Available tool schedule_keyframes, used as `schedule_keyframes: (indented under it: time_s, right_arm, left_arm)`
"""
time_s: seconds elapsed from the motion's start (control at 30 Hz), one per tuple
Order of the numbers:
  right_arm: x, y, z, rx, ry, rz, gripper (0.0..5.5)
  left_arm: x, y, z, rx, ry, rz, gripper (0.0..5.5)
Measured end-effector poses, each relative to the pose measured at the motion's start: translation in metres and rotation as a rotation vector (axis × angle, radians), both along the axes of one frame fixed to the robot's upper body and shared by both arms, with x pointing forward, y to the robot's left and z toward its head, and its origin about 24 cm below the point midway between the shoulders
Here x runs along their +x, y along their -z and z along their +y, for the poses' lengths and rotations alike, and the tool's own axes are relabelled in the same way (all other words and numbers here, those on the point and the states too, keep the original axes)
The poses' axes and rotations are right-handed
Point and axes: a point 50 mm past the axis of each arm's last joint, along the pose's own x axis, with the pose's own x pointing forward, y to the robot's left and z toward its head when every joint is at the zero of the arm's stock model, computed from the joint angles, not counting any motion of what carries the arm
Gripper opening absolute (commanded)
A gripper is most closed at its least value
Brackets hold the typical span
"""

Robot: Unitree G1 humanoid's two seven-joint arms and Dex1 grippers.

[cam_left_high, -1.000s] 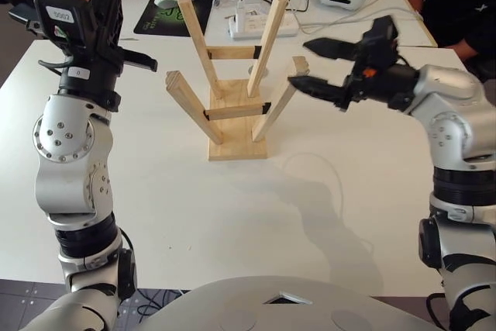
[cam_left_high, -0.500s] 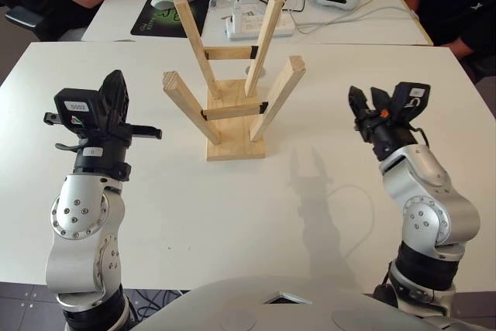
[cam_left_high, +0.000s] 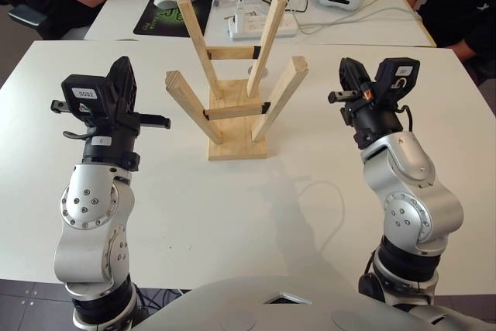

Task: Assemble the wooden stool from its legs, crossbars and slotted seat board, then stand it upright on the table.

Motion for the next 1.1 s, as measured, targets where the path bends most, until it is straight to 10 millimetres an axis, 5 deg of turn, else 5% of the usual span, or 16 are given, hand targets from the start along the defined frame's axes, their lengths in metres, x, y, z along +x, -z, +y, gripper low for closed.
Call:
schedule_keyframes:
  time_s: [0.13, 0.27, 0.33, 0.43, 0.6, 0.8, 0.9, 1.0, 1.1]
  right_arm:
    - [0.003, -0.002, 0.016, 0.007, -0.084, -0.005, 0.03]
    - [-0.016, -0.001, 0.076, -0.062, -0.574, -0.007, 0.03]
    - [-0.028, 0.002, 0.091, -0.060, -0.729, 0.014, 0.03]
    - [-0.017, 0.007, 0.075, -0.060, -0.598, 0.048, 0.03]
    - [0.007, 0.031, 0.020, -0.180, -0.222, 0.181, 0.03]
    - [0.000, 0.037, 0.036, -0.141, -0.368, 0.175, 0.03]
    - [-0.002, 0.039, 0.040, -0.126, -0.395, 0.179, 0.03]
    - [0.002, 0.041, 0.041, -0.133, -0.397, 0.182, 0.03]
    - [0.010, 0.034, 0.044, -0.139, -0.405, 0.159, 0.03]
  left_arm:
    - [0.003, -0.001, -0.004, -0.002, 0.024, -0.003, 0.00]
    - [0.011, 0.003, -0.030, 0.004, 0.186, 0.039, 0.00]
    - [0.013, 0.003, -0.040, 0.006, 0.250, 0.046, 0.00]
    - [0.014, 0.003, -0.041, 0.011, 0.252, 0.053, 0.00]
    - [0.014, -0.003, -0.026, 0.078, 0.164, 0.007, 0.00]
    - [0.015, -0.020, -0.021, 0.134, 0.150, -0.117, 0.00]
    - [0.021, -0.011, -0.020, 0.157, 0.178, -0.056, 0.00]
    - [0.026, 0.023, -0.039, 0.135, 0.325, 0.156, 0.00]
    - [0.025, 0.032, -0.060, 0.110, 0.438, 0.219, 0.00]
